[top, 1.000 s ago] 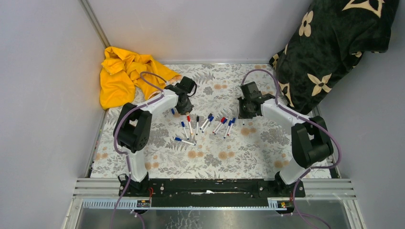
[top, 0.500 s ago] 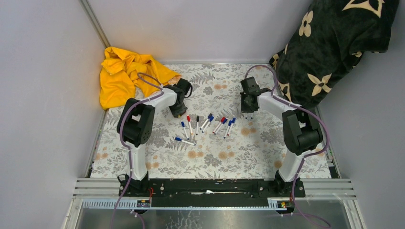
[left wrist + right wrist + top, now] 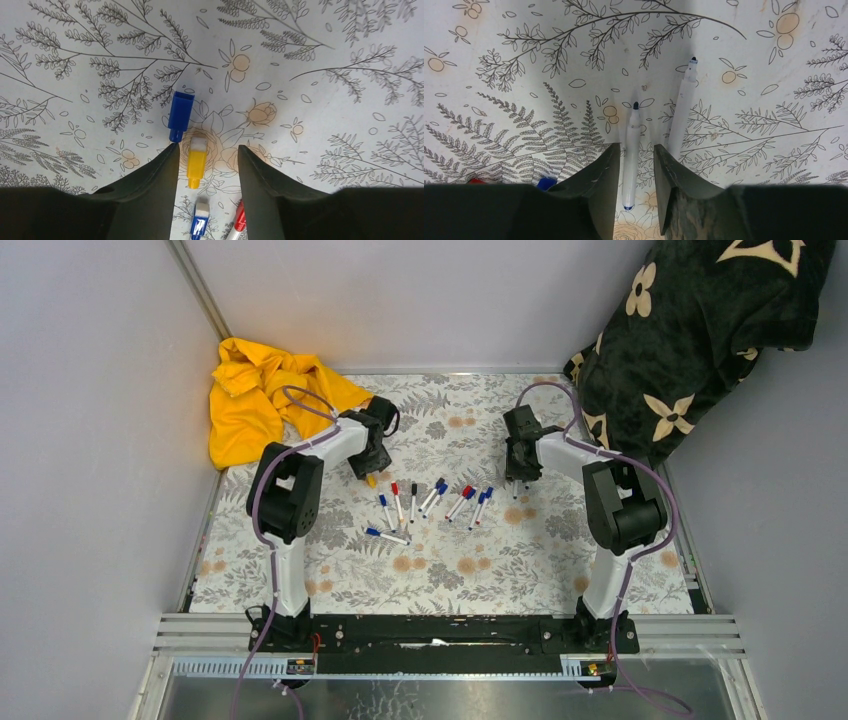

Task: Open the pen caps

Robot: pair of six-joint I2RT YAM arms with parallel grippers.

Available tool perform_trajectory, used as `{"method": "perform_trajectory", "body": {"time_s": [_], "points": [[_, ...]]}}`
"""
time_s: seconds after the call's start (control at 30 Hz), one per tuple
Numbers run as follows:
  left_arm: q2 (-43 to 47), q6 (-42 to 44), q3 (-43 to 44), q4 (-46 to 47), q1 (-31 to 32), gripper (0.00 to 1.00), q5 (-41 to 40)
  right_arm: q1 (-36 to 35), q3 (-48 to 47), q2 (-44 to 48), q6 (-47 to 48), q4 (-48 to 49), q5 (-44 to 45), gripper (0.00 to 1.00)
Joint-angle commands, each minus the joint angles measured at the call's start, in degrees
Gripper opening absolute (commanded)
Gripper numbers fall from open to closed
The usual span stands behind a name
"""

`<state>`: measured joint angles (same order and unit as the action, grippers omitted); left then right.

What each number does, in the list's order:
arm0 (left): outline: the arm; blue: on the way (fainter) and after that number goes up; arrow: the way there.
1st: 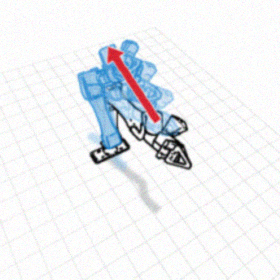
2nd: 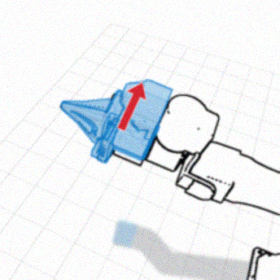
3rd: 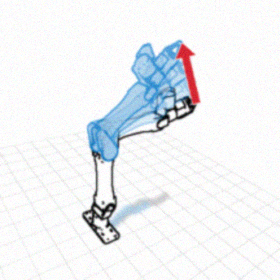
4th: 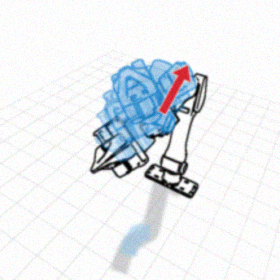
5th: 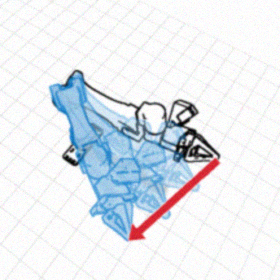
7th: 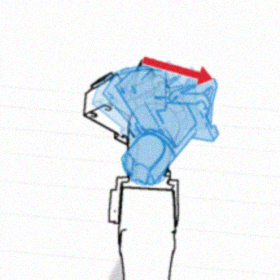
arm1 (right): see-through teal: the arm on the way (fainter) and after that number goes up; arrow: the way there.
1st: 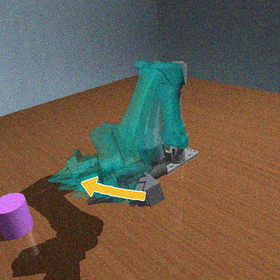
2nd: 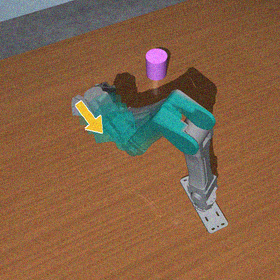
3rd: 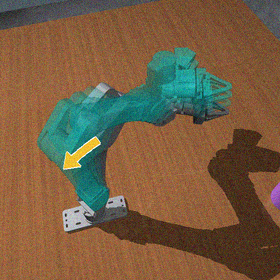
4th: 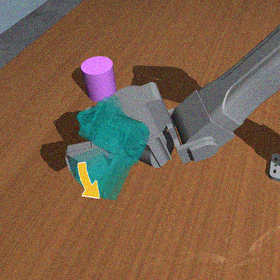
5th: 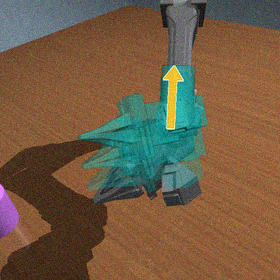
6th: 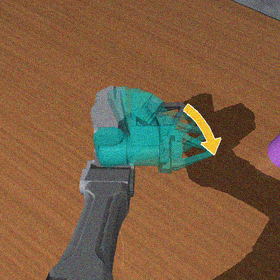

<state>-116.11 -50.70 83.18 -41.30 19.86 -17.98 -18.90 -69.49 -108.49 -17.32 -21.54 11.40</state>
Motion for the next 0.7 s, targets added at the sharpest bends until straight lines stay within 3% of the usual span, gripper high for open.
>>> {"method": "perform_trajectory", "body": {"time_s": [0.0,0.37,0.67], "points": [[0.4,-0.6,2.2,-1.5,-0.4,0.55,-2.3,0.4,-2.8,0.4,-0.1,-0.3,1.7,0.39],[6.5,-1.2,2.4,0.4,-0.2,0.63,-0.1,-0.5,-3.6,8.8,1.7,-3.4,-1.7,0.43],[12.0,-0.5,-1.4,3.1,0.4,0.75,2.9,-8.7,-0.2,10.5,-1.3,-6.0,-3.0,0.44]]}}
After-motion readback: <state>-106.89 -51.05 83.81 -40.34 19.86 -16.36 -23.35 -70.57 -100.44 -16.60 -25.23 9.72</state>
